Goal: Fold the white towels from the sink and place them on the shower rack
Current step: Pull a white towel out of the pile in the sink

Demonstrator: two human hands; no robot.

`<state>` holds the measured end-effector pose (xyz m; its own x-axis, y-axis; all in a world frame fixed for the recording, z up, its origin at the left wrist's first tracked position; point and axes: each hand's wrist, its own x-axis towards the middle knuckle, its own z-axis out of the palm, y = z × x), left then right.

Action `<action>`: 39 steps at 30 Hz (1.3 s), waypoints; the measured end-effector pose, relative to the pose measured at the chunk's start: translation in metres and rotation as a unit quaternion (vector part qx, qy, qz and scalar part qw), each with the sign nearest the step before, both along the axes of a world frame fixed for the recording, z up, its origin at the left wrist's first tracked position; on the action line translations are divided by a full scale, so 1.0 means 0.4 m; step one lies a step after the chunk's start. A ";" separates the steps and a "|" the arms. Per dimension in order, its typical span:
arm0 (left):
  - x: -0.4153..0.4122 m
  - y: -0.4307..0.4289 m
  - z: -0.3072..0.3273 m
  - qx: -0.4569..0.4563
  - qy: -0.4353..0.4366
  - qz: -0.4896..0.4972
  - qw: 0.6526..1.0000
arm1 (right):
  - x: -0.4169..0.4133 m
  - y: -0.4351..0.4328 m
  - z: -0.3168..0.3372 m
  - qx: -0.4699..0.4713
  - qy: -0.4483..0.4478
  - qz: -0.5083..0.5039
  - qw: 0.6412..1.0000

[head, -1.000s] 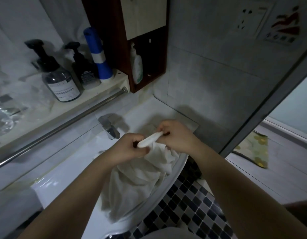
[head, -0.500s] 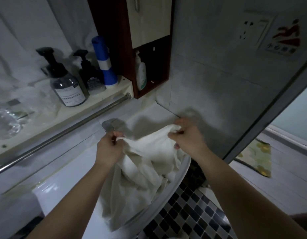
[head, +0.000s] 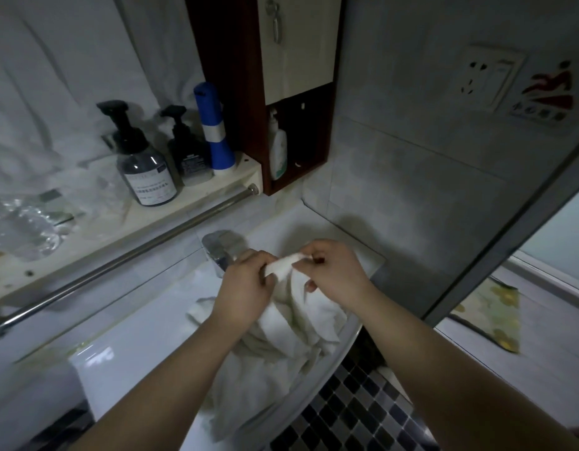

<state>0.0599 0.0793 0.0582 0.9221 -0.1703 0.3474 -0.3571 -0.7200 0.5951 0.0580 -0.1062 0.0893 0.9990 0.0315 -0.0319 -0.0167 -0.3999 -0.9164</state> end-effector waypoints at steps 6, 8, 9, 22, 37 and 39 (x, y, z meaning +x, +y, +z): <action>0.014 0.098 -0.060 -0.019 0.092 0.180 0.979 | 0.054 -0.059 0.034 0.082 -0.061 -0.137 0.985; 0.022 0.145 -0.064 -0.055 0.122 0.243 0.961 | 0.078 -0.095 0.036 0.113 -0.054 -0.201 0.972; 0.027 0.166 -0.062 -0.081 0.134 0.268 0.951 | 0.088 -0.109 0.031 0.114 -0.046 -0.216 0.969; 0.034 0.018 0.072 -0.155 0.065 0.102 0.981 | 0.032 0.058 0.035 0.044 0.079 0.143 0.986; 0.031 0.203 -0.036 0.060 0.147 0.200 0.967 | 0.143 -0.038 0.042 0.168 -0.008 -0.153 0.974; 0.034 0.218 -0.043 0.026 0.147 0.217 0.965 | 0.145 -0.048 0.033 0.126 0.008 -0.146 0.981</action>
